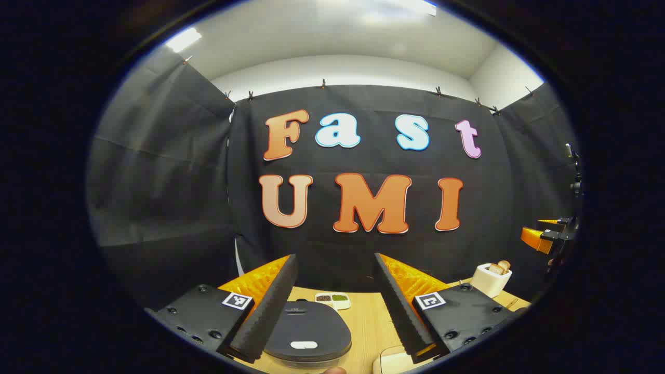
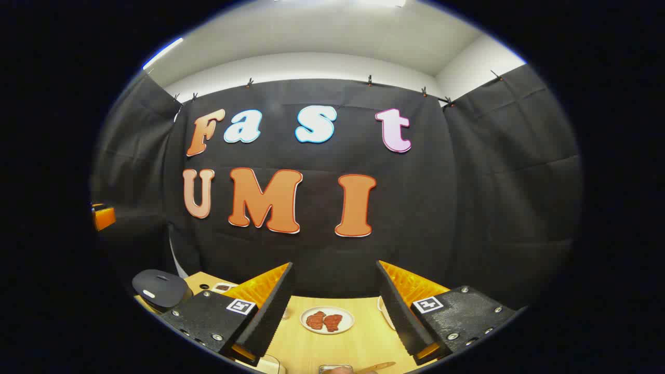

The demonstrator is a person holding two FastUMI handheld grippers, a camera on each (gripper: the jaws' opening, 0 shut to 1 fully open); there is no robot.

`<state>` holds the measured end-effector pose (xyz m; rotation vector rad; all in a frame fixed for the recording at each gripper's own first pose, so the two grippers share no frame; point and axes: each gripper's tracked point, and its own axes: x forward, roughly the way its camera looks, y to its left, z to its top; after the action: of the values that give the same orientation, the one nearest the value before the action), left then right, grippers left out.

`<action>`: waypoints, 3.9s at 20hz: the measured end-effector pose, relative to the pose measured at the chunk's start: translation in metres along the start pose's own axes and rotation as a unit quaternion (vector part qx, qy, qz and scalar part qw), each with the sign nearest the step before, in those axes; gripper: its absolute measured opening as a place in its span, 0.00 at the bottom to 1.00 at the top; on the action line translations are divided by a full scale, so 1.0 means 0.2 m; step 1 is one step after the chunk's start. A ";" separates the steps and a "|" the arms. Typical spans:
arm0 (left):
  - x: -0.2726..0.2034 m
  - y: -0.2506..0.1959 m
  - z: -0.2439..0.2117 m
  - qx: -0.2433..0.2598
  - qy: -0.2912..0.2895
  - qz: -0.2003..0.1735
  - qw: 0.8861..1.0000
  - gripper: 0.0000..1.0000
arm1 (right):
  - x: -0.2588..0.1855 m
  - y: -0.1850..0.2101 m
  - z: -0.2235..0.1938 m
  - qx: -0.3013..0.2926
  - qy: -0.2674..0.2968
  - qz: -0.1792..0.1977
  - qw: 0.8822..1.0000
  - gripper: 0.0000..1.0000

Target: Close the left gripper, press the button to open the rice cooker; take a wooden spoon from the chopstick holder with the right hand, scoop a spoonful of rice and pour it into the rice cooker, then put the wooden spoon back into the chopstick holder.

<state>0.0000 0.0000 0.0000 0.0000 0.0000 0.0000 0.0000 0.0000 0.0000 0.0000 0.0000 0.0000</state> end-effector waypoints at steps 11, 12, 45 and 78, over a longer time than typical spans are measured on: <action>0.00 -0.17 0.10 0.007 -0.005 0.001 1.000 0.96 | -0.05 0.00 0.14 0.002 -0.044 0.037 0.998 0.94; 0.01 -0.19 0.09 0.005 -0.001 -0.003 1.000 0.96 | -0.06 0.02 0.14 0.005 -0.046 0.039 0.998 0.94; 0.11 0.32 -1.39 -0.109 0.577 0.090 0.804 0.06 | -0.25 -0.35 -0.58 -0.026 0.132 -0.090 0.987 0.95; 0.18 0.37 -0.27 0.031 0.191 0.171 0.966 0.10 | -0.30 -0.40 -1.47 0.137 0.369 -0.073 0.916 0.94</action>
<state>0.0352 0.0736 -0.0531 0.0623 0.3863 0.3458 -0.0606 -0.0803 -0.2947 0.2812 0.7592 -0.1492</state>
